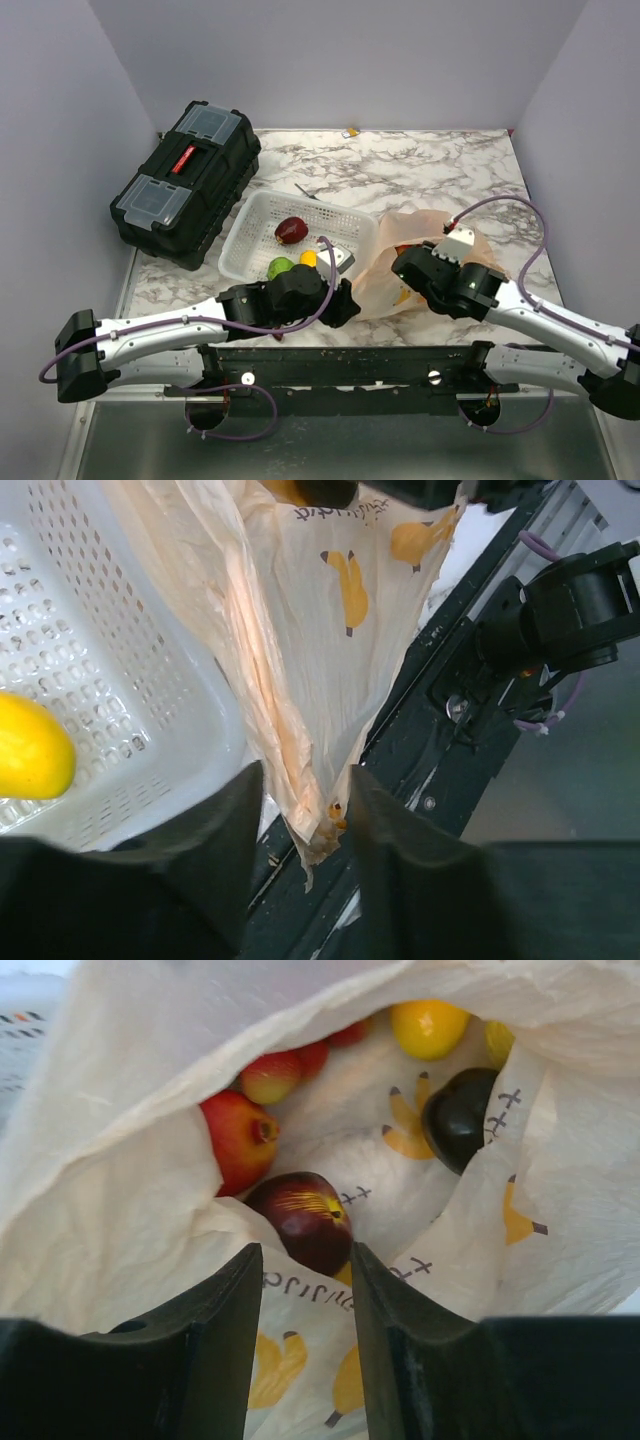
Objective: Take the fake fruits out of the plastic bag
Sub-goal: Take out the fake fruit from the plastic bag.
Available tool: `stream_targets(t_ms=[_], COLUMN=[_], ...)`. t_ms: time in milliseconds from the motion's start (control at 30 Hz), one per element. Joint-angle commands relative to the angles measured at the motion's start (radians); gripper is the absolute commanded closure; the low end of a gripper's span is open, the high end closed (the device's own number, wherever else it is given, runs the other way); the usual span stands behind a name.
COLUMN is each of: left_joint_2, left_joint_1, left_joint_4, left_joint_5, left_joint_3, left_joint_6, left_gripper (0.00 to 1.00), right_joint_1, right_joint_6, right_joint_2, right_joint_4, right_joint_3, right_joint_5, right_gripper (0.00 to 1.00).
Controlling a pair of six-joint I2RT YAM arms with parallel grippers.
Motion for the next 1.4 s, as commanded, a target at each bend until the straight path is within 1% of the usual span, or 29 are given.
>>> stream_targets(t_ms=[0, 67, 133, 233, 433, 567, 633, 800, 867, 1000, 1067, 1133, 1267, 1367], left_joint_2=[-0.013, -0.022, -0.034, -0.052, -0.079, -0.092, -0.099, -0.101, -0.102, -0.1, -0.098, -0.096, -0.088, -0.085], left_joint_1=[-0.003, -0.003, -0.003, -0.003, -0.004, -0.003, -0.004, -0.003, -0.004, -0.003, -0.004, -0.004, -0.003, -0.003], left_joint_4=[0.028, 0.021, 0.017, 0.016, 0.016, 0.016, 0.016, 0.013, 0.012, 0.014, 0.014, 0.015, 0.017, 0.019], left_joint_5=[0.024, 0.021, 0.019, 0.015, 0.014, 0.022, 0.022, 0.024, 0.022, 0.022, 0.025, 0.027, 0.031, 0.031], left_joint_3=[-0.002, -0.01, -0.017, -0.027, -0.039, -0.039, -0.039, -0.038, -0.038, -0.036, -0.035, -0.033, -0.03, -0.028], left_joint_6=[-0.006, -0.009, -0.012, -0.019, -0.032, -0.034, -0.035, -0.032, -0.029, -0.028, -0.028, -0.029, -0.029, -0.031], left_gripper=[0.7, 0.82, 0.91, 1.0, 1.0, 1.0, 1.0, 1.0, 1.0, 1.0, 1.0, 1.0, 1.0, 1.0], right_joint_1=[-0.027, -0.071, -0.124, -0.21, -0.315, -0.323, -0.323, -0.323, -0.323, -0.323, -0.323, -0.323, -0.323, -0.323], right_joint_6=[0.138, 0.131, 0.066, -0.067, -0.218, -0.298, -0.327, -0.369, -0.375, -0.384, -0.392, -0.403, -0.411, -0.41], right_joint_2=[0.073, 0.105, 0.123, 0.124, 0.177, 0.22, 0.213, 0.223, 0.235, 0.258, 0.268, 0.287, 0.336, 0.36], right_joint_4=[-0.065, -0.05, 0.006, 0.164, 0.314, 0.354, 0.38, 0.38, 0.355, 0.328, 0.327, 0.334, 0.358, 0.407], right_joint_3=[-0.035, -0.043, -0.06, -0.096, -0.121, -0.111, -0.114, -0.106, -0.099, -0.096, -0.1, -0.108, -0.126, -0.155], right_joint_5=[0.051, 0.034, -0.006, -0.118, -0.269, -0.357, -0.415, -0.53, -0.546, -0.575, -0.596, -0.627, -0.654, -0.646], right_gripper=[0.59, 0.61, 0.63, 0.63, 0.61, 0.58, 0.51, 0.42, 0.36, 0.35, 0.29, 0.26, 0.25, 0.2])
